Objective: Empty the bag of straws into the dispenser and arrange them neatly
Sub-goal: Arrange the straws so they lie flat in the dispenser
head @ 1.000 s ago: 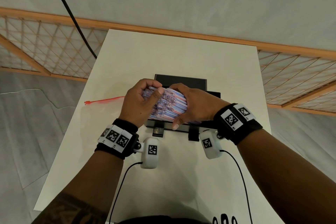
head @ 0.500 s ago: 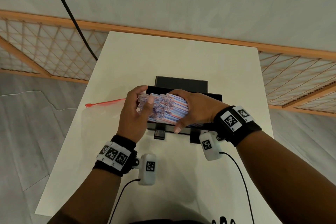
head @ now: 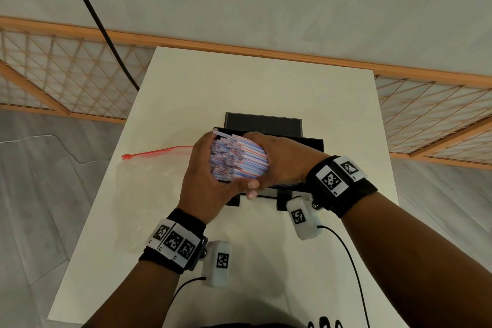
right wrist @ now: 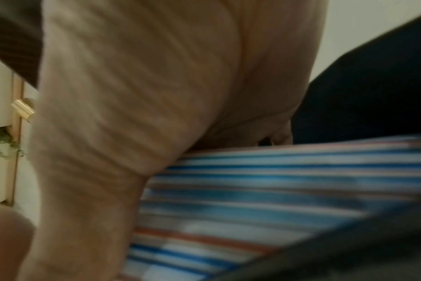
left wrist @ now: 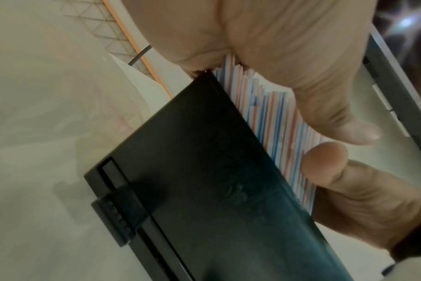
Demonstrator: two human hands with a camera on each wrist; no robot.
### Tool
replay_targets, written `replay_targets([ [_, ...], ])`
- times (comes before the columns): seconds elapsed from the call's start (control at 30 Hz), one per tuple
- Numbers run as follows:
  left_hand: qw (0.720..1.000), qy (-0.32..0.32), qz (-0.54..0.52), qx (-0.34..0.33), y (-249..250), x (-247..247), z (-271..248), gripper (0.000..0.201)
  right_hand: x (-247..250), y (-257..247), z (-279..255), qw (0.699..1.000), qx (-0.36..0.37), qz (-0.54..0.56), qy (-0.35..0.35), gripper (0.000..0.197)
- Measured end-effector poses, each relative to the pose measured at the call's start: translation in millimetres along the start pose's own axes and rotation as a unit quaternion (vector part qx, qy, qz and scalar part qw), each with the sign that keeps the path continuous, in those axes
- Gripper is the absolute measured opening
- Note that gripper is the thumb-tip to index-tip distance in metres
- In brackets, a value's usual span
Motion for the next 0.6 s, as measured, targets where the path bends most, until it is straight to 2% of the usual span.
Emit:
replay_targets([
  [0.1, 1.000, -0.005, 0.009, 0.013, -3.4, 0.6, 0.7, 0.133, 0.7, -0.2, 1.4, 1.000, 0.000, -0.002, -0.003, 0.097],
  [0.3, 0.996, -0.008, 0.089, -0.028, -2.7, -0.6, 2.0, 0.120, -1.0, 2.4, 0.1, 1.000, -0.016, 0.001, -0.008, 0.101],
  [0.43, 0.995, -0.005, 0.100, -0.025, -5.6, -0.1, 3.4, 0.113, -2.1, 3.8, 2.2, 0.999, -0.025, 0.024, -0.006, 0.103],
  [0.6, 0.997, 0.002, 0.072, -0.013, -7.5, 0.3, 3.8, 0.122, 2.0, -4.1, 4.9, 0.997, -0.014, -0.070, 0.011, 0.102],
])
Point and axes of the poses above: each hand's wrist, its own z-axis towards the middle knuckle, its own x-axis out of the back of the hand, y = z × x, the point moved 5 cm from there along z, towards the middle knuckle, and after that the axes turned 5 degrees about y, right-handed, at the moved point
